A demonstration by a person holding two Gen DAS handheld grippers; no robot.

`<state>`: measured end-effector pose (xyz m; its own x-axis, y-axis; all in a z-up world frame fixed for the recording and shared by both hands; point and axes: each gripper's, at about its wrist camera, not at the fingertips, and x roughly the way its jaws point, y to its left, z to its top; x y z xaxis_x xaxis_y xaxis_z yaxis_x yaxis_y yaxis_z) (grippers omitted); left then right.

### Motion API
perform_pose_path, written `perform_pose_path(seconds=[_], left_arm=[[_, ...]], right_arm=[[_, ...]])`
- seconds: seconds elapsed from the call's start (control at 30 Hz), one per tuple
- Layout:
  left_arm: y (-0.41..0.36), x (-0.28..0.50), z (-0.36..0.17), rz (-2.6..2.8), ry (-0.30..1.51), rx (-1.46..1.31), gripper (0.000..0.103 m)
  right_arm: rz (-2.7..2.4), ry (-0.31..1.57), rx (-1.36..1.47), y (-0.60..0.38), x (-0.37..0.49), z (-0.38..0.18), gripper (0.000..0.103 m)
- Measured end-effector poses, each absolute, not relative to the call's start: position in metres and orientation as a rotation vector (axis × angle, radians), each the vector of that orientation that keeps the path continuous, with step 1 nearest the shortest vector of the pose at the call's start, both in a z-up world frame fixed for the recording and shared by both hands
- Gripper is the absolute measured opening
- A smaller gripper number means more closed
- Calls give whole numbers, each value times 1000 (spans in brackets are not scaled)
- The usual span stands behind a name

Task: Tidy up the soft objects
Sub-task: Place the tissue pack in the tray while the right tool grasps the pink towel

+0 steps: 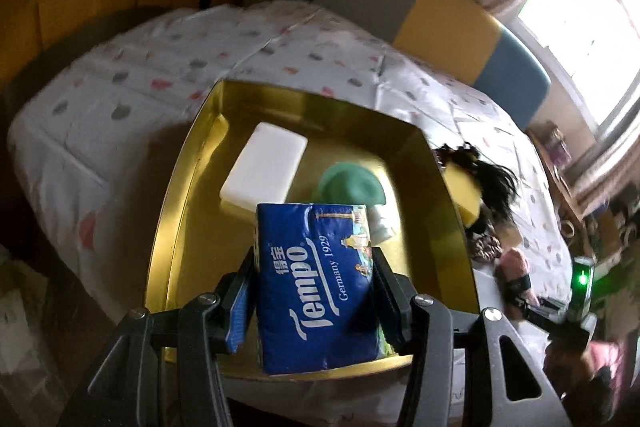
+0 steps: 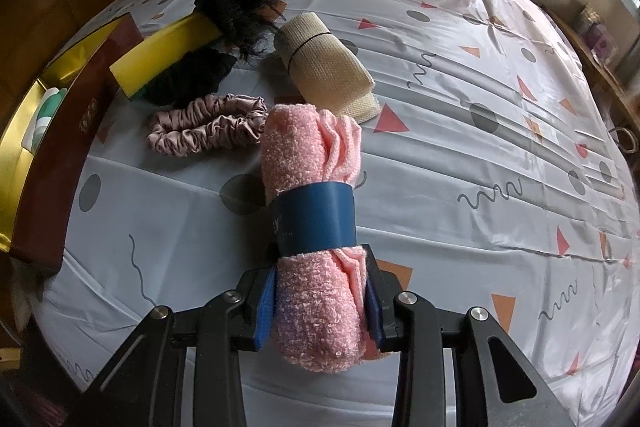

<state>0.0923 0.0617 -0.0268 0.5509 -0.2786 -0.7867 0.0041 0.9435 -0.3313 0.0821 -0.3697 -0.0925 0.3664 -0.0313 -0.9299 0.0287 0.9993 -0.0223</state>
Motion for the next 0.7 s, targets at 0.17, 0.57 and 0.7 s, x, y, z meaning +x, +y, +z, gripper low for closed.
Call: perform_pose_path(seconds=[0.17,0.57,0.7], left_arm=[[53,111,-42,-178,1026,-319,52],[22,170,-75,-159,1162,-223,52],[20,191,-76,-108,1138,-164,53]], right_arm=[[-39,1195,-1,-370,82,-93,37],[-37,1195,-3,-370,82,-93,37],[-37,1195,-5,-369,83,-93,37]])
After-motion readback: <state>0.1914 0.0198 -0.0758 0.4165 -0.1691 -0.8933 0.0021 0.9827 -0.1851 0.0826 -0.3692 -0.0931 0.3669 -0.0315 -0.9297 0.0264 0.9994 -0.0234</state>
